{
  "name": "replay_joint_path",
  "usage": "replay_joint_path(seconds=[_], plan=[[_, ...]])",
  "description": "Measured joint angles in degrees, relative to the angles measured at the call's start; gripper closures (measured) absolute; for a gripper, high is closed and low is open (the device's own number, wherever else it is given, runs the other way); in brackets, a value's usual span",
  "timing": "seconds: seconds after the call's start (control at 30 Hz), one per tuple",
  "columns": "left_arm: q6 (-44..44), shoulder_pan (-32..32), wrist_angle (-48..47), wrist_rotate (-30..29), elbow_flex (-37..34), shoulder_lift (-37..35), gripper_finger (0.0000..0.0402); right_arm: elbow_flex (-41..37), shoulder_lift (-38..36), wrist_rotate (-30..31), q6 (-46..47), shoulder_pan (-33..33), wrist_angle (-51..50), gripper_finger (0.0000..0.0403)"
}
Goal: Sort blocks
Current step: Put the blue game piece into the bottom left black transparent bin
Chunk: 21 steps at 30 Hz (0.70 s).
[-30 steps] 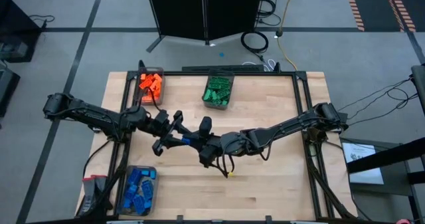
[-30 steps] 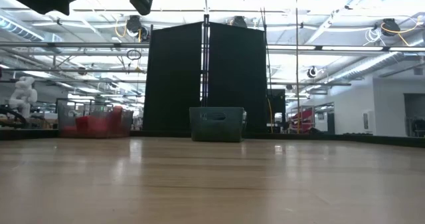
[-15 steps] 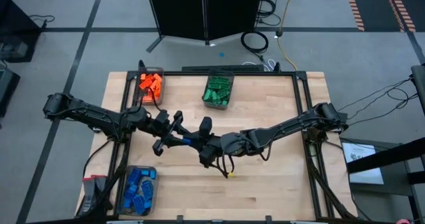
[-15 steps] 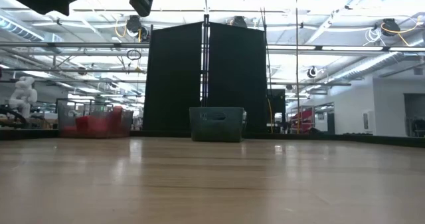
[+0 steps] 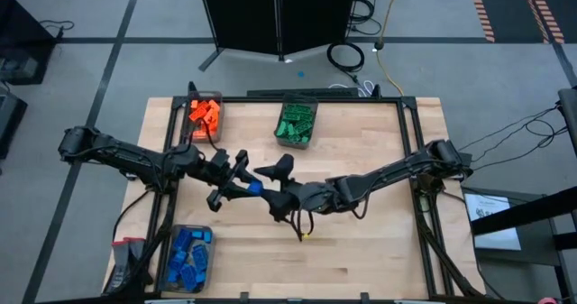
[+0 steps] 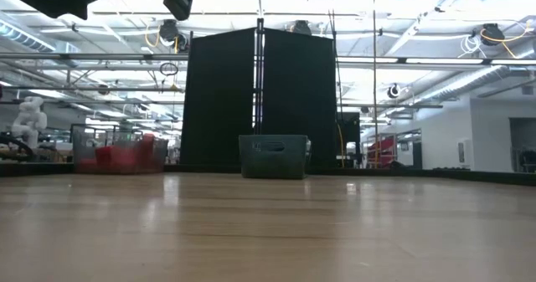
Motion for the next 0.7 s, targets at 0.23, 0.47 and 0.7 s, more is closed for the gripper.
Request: replay_joint_path(seconds=[0.23, 0.47, 0.7], plan=[[-0.71, 3.09, -10.7, 0.0, 0.0, -2.27, 0.0265, 0.0, 0.0, 8.27, 15.99, 3.81, -21.52, 0.0103], [-13.33, 2.49, -34.05, 9.09, 0.0, -3.99, 0.0265, 0.0, 0.0, 8.0, 42.77, 6.7, -43.14, 0.0108], [-29.39, -8.44, -39.84, 15.49, 0.0, -4.01, 0.0265, 0.0, 0.0, 4.56, 56.87, 7.18, -53.62, 0.0108]])
